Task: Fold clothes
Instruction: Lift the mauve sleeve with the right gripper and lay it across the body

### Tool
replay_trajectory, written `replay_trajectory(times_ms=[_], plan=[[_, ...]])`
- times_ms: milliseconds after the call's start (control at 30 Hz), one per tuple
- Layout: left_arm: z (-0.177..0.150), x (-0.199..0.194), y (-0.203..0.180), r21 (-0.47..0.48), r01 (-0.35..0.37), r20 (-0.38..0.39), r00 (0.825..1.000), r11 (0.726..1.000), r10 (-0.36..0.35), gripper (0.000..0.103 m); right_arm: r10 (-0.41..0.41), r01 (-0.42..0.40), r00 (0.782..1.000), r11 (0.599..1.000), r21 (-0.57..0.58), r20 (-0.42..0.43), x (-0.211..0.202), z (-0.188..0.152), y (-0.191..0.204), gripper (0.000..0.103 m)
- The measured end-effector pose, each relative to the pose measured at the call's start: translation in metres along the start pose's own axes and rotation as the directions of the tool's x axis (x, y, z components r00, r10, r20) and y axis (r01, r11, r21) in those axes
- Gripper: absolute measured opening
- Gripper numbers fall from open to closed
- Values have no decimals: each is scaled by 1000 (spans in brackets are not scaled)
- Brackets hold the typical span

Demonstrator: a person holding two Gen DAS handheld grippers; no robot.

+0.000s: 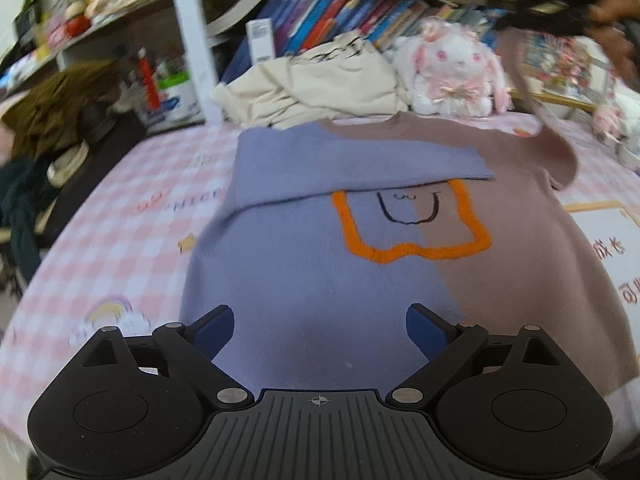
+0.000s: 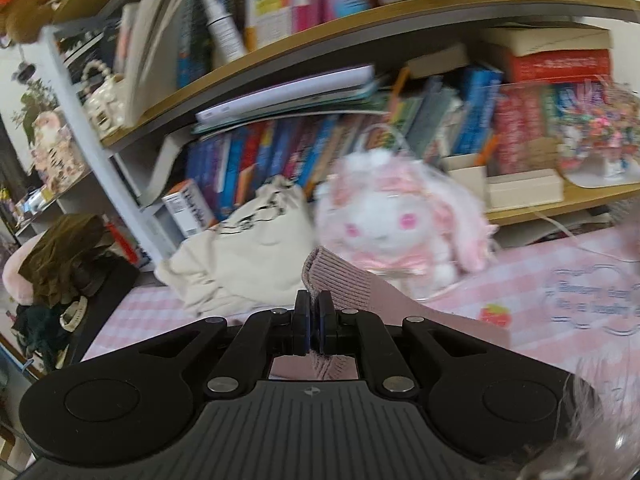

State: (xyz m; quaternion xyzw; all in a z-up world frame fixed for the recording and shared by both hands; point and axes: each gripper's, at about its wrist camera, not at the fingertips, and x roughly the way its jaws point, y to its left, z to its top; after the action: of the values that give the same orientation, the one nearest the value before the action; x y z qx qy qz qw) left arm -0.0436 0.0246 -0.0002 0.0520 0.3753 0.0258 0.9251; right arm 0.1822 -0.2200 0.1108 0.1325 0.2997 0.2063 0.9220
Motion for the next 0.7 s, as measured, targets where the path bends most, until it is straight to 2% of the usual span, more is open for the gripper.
replay_trajectory(times_ms=[133,300,567,700], plan=[[0,0,7,73,40,24,999,996,-42,95,10,-10,1000,1000,-18,-4,20,-3,32,5],[-3,2,20,116,77,32,996,990,-81,96,26,-27,999,999,-24,-29,49,-11,68,5],[-6,6,45,96,81,21,996,992,-83,96,65,-69,993,997,-29,-100,78,-33,109,5],[-7,6,54,89,78,12,997,993,-79,96,83,-83,989,997,4,-120,90,-39,121,5]])
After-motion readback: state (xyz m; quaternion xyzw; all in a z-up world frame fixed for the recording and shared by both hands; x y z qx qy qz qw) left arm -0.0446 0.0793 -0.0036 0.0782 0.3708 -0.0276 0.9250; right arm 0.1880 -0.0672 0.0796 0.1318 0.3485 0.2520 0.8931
